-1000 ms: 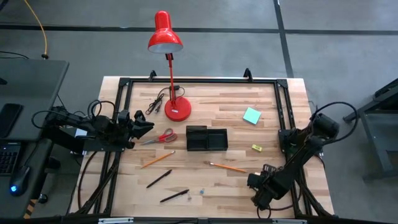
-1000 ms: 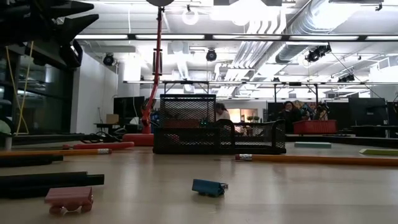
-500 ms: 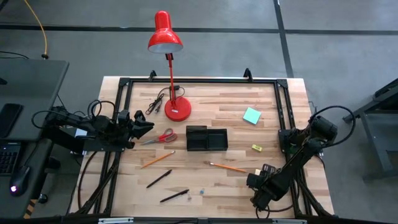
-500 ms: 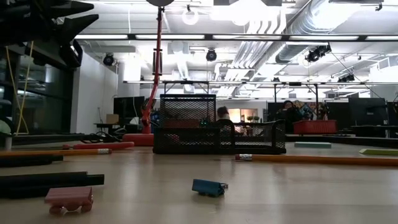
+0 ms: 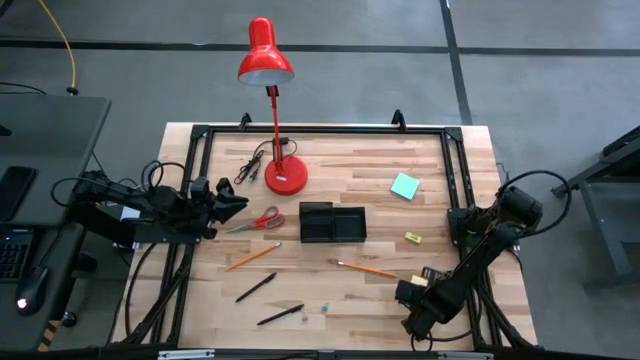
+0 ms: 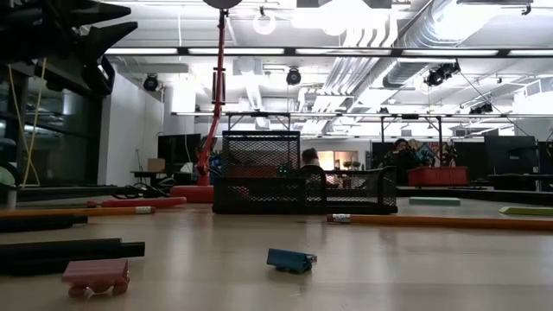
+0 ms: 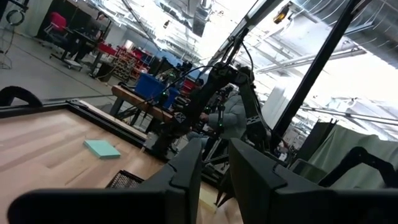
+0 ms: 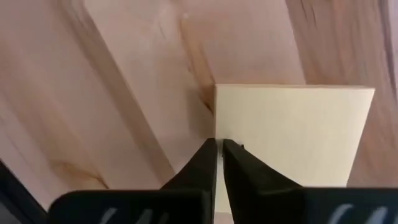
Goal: Pick and place office supplies into organizer
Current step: Put the yellow sticky notes into the black desk organizer
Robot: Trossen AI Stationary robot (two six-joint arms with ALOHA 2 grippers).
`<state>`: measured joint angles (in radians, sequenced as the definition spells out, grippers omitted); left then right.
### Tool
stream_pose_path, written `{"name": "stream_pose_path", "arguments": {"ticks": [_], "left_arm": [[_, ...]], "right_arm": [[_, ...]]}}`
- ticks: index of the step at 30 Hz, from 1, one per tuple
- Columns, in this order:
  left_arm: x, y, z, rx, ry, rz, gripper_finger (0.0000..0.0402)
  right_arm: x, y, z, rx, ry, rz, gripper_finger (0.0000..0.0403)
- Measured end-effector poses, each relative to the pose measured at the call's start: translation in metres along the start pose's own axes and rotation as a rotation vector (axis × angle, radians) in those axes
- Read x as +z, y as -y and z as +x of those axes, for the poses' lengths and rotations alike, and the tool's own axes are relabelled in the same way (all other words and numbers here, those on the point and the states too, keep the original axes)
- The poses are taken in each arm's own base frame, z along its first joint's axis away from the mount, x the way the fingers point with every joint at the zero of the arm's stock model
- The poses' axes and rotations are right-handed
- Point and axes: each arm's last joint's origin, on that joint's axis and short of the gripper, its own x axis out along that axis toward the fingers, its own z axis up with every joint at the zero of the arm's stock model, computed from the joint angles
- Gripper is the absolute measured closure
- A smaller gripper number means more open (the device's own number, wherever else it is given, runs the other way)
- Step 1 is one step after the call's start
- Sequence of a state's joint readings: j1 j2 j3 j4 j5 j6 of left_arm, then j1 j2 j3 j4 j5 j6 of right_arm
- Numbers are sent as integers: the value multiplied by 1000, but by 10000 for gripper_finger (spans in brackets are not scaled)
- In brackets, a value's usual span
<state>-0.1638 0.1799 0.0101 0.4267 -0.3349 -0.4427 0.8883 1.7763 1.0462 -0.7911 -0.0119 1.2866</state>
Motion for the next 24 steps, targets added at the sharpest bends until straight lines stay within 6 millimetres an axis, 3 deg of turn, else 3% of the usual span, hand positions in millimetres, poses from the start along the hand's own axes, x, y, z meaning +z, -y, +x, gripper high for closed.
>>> {"name": "stream_pose_path", "arguments": {"ticks": [14, 24], "left_arm": [[-1, -1, 0, 29, -6, -2, 328], [-5, -3, 0, 51, -44, 13, 328]], "right_arm": [[1, -11, -1, 108, -42, 14, 403], [14, -19, -54, 88, 44, 4, 403]]}}
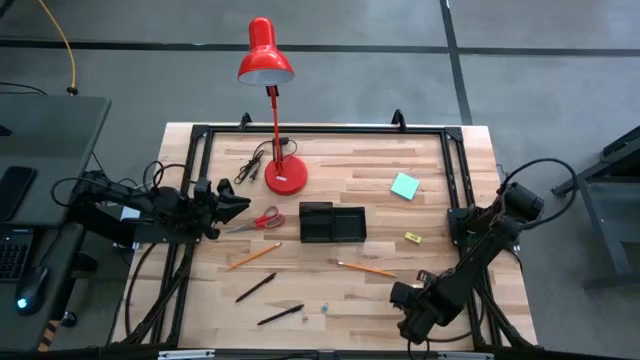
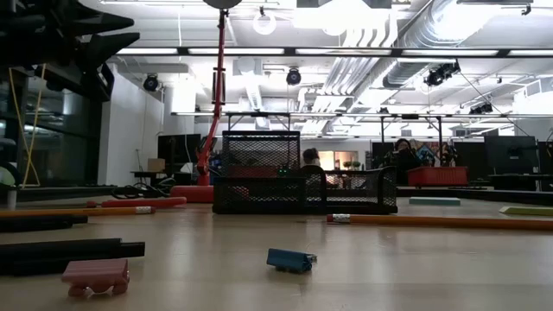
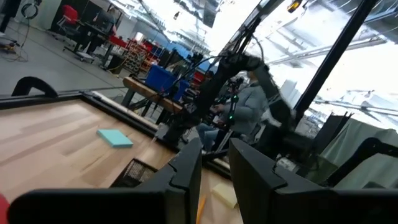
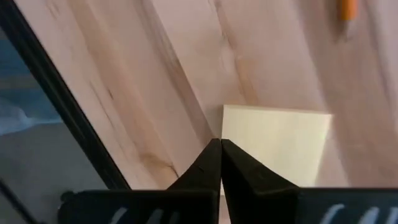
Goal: Pick and place office supplies into organizer
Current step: Put the yellow sticky notes into the black desk organizer
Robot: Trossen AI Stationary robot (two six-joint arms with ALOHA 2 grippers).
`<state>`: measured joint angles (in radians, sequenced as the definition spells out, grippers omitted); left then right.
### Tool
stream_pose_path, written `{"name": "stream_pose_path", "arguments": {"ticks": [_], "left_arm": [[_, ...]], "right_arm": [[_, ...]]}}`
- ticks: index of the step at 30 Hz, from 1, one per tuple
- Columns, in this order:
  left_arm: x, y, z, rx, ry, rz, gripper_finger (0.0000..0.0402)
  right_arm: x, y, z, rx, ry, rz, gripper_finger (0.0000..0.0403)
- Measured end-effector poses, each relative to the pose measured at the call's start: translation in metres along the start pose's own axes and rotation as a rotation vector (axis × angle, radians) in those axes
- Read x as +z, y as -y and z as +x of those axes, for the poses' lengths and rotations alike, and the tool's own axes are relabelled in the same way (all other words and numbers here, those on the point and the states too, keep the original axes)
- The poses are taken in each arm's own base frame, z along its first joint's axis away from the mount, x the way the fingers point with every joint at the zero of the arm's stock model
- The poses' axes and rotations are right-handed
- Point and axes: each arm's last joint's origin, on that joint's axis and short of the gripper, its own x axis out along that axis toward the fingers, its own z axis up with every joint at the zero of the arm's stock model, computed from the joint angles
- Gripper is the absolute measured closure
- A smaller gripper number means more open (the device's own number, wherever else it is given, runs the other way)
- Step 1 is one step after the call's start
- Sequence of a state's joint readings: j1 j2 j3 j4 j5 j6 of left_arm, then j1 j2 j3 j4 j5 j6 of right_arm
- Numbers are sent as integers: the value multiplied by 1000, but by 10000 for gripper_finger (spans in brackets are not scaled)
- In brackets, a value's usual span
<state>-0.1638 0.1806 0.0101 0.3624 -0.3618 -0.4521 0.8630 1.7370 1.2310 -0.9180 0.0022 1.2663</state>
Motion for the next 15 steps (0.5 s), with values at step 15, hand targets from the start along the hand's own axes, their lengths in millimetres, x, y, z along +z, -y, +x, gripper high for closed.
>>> {"name": "stream_pose_path", "arguments": {"ticks": [15], "left_arm": [[-1, -1, 0, 18, -10, -23, 328]], "right_arm": [[21, -5, 6, 189, -47, 47, 280]]}}
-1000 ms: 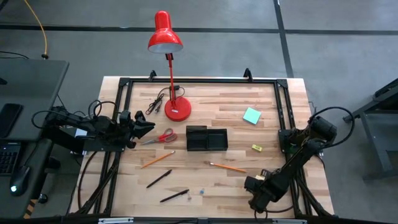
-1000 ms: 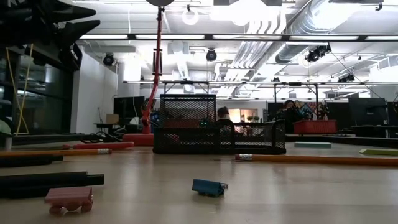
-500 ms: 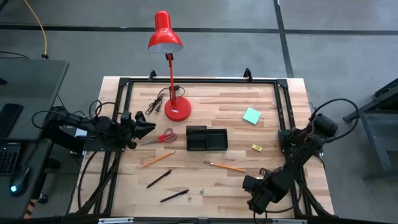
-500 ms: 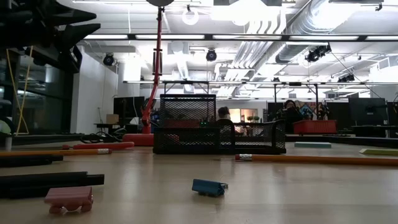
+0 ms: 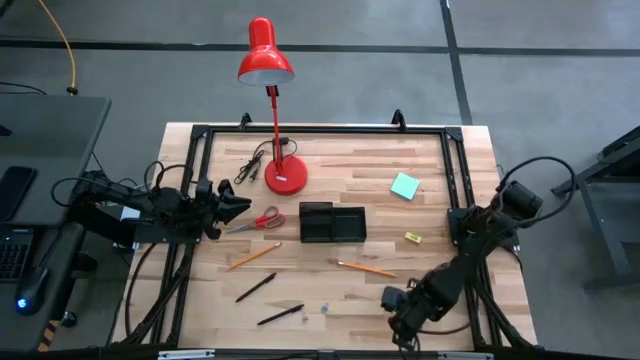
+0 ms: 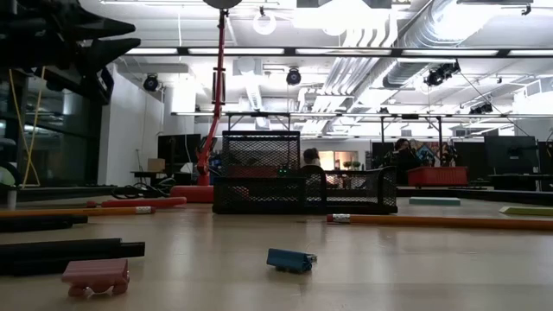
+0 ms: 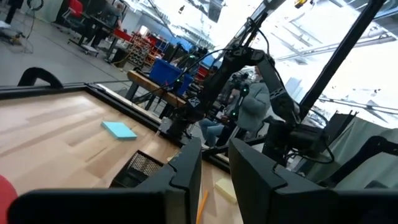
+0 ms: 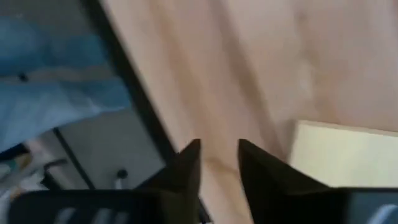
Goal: Pick and place office supplies into organizer
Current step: Put the yellow sticky notes into the black desk organizer
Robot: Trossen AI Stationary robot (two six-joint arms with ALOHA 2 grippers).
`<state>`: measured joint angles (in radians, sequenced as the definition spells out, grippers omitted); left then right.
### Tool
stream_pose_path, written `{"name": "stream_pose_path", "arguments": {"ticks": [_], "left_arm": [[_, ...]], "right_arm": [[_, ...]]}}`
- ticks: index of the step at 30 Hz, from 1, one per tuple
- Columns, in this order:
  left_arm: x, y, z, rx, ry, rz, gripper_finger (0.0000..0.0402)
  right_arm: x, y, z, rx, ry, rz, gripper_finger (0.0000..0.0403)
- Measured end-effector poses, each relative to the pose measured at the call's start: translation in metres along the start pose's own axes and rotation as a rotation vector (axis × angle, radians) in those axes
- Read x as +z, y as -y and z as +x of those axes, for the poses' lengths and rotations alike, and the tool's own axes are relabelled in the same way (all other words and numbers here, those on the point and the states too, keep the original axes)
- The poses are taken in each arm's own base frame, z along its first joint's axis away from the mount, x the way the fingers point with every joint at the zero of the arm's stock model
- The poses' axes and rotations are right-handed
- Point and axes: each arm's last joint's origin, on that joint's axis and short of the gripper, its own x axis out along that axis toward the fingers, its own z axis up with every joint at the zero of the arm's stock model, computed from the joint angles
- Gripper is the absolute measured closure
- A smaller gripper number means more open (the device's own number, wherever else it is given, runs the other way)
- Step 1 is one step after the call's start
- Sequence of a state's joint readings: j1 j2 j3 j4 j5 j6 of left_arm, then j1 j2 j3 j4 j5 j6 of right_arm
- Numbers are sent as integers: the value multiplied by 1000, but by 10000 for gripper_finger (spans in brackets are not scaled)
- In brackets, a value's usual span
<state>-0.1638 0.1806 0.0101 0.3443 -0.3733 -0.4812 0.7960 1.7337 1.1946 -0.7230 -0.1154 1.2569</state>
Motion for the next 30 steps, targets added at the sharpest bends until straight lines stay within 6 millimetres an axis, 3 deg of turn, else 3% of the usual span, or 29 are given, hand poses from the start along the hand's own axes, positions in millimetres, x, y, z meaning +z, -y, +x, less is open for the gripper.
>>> {"name": "stream_pose_path", "arguments": {"ticks": [3, 7, 11, 19, 25, 30], "left_arm": [[0, 0, 0, 1, 0, -17, 328], [-1, 0, 0, 4, -5, -22, 328], [0, 0, 0, 2, -2, -25, 328], [0, 0, 0, -4, -7, -77, 328], [0, 0, 0, -5, -8, -82, 328], [-1, 0, 0, -8, -9, -92, 328]], "right_arm": [[5, 9, -3, -57, -28, 56, 216], [4, 18, -4, -130, -76, -12, 136], [7, 24, -6, -170, -106, -24, 90], [12, 45, -13, -372, -103, 92, 75], [20, 37, -8, -261, -97, 138, 67], [23, 39, -7, -288, -35, 192, 66]]}}
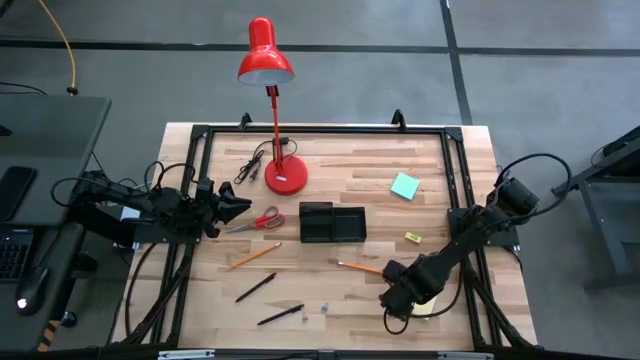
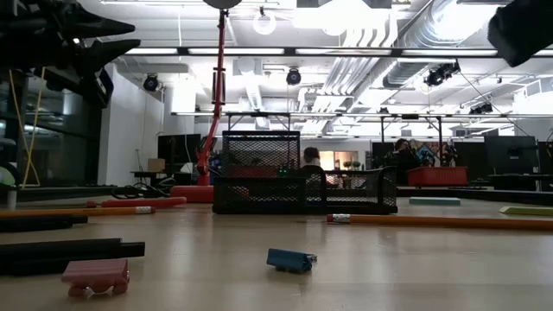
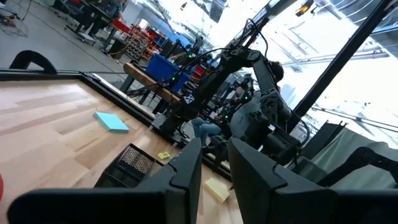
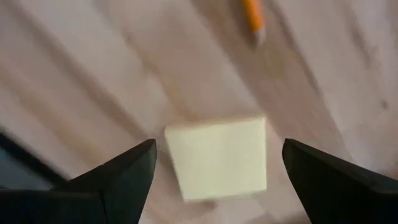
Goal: Pick and place office supplies into organizer
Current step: Put the yellow sticky notes into the black desk organizer
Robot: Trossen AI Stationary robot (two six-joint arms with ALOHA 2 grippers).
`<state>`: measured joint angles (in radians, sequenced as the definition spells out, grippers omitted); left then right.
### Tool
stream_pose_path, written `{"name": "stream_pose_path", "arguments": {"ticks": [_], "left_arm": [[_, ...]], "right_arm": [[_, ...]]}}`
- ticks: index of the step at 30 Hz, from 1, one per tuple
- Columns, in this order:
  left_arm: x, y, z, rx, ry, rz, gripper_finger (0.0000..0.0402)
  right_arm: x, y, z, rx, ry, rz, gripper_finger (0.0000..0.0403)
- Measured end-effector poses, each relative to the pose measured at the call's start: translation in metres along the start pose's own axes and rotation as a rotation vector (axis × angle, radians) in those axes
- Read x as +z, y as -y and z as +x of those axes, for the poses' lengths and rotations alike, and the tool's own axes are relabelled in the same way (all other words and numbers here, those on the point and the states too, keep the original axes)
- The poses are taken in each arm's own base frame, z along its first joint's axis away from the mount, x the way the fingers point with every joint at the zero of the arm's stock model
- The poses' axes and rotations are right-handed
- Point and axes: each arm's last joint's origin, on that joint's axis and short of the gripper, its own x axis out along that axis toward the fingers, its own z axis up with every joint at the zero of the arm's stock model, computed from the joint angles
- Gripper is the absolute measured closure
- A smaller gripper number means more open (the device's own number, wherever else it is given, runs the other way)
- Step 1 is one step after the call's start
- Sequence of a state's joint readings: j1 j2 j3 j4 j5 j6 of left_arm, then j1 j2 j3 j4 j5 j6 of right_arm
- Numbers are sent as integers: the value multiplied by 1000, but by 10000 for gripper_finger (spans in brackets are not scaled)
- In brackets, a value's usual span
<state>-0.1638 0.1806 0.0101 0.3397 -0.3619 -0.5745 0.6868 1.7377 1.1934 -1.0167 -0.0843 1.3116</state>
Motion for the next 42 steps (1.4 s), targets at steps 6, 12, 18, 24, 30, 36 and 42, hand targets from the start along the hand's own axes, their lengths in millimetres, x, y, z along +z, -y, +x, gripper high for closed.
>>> {"name": "stream_pose_path", "arguments": {"ticks": [6, 12, 18, 24, 30, 36, 42], "left_arm": [[0, 0, 0, -4, -2, -14, 328], [0, 0, 0, -4, -2, -22, 328], [0, 0, 0, -9, -7, -38, 328], [-1, 0, 0, -6, -10, -36, 328], [-1, 0, 0, -5, -12, -34, 328], [-2, -1, 0, 1, -21, -30, 328], [-4, -2, 0, 16, -42, -19, 328]], "right_arm": [[-2, -2, 14, -65, -45, 62, 63], [-5, -16, 49, -61, -245, -55, 37], [-8, -27, 55, 10, -251, -73, 16], [-7, -27, 54, 19, -235, -114, 11], [-3, -26, 54, 44, -277, -139, 11], [-1, -24, 53, 20, -261, -142, 11], [-1, -23, 50, 20, -254, -175, 11]]}}
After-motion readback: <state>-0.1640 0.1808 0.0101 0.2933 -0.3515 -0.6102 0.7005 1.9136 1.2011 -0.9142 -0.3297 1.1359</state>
